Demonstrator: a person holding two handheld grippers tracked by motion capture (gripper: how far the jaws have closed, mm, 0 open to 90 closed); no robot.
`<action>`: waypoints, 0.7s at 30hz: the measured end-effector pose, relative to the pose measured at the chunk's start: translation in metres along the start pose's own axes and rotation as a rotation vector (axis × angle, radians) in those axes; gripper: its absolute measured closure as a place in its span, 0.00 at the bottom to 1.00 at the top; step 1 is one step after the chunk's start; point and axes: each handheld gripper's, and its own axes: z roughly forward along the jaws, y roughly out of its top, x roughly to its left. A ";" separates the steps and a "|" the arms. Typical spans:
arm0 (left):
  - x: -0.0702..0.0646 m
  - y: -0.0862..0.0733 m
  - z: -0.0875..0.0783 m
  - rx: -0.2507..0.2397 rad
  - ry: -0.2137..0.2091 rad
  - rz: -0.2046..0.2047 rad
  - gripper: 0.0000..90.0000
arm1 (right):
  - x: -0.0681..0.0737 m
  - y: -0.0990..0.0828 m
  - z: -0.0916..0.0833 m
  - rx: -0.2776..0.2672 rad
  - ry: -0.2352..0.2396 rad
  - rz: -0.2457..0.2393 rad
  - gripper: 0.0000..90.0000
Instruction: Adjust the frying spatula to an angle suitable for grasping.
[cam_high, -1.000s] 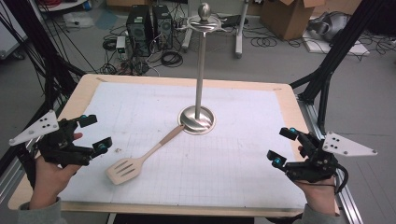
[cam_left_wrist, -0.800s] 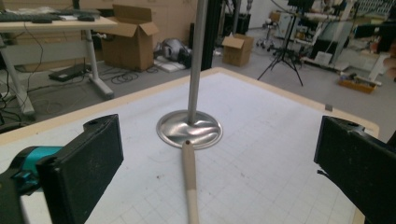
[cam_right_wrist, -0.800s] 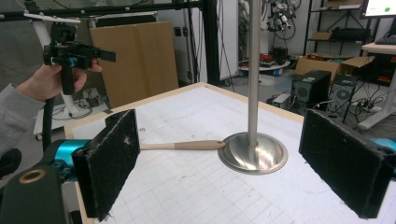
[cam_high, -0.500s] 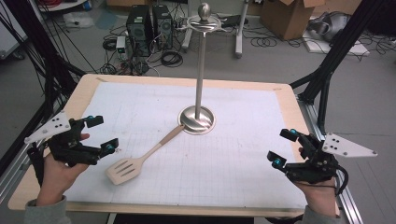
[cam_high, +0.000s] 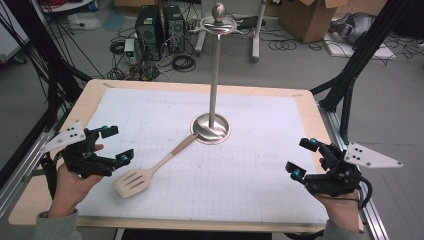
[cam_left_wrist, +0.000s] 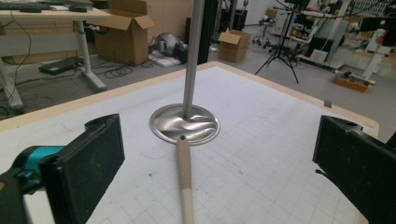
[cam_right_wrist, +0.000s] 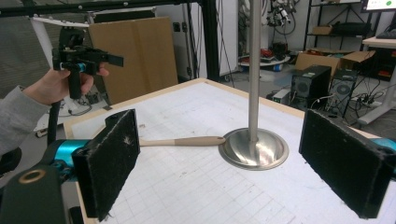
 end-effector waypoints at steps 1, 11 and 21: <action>0.001 -0.001 0.000 0.001 0.003 -0.001 0.03 | 0.000 0.000 0.000 0.002 0.002 0.004 0.12; 0.003 -0.008 0.014 0.034 0.001 -0.001 0.05 | 0.001 0.000 0.002 0.014 0.011 0.008 0.13; 0.003 -0.011 0.022 0.083 -0.030 -0.025 0.13 | -0.001 -0.002 0.001 0.017 0.014 0.018 0.12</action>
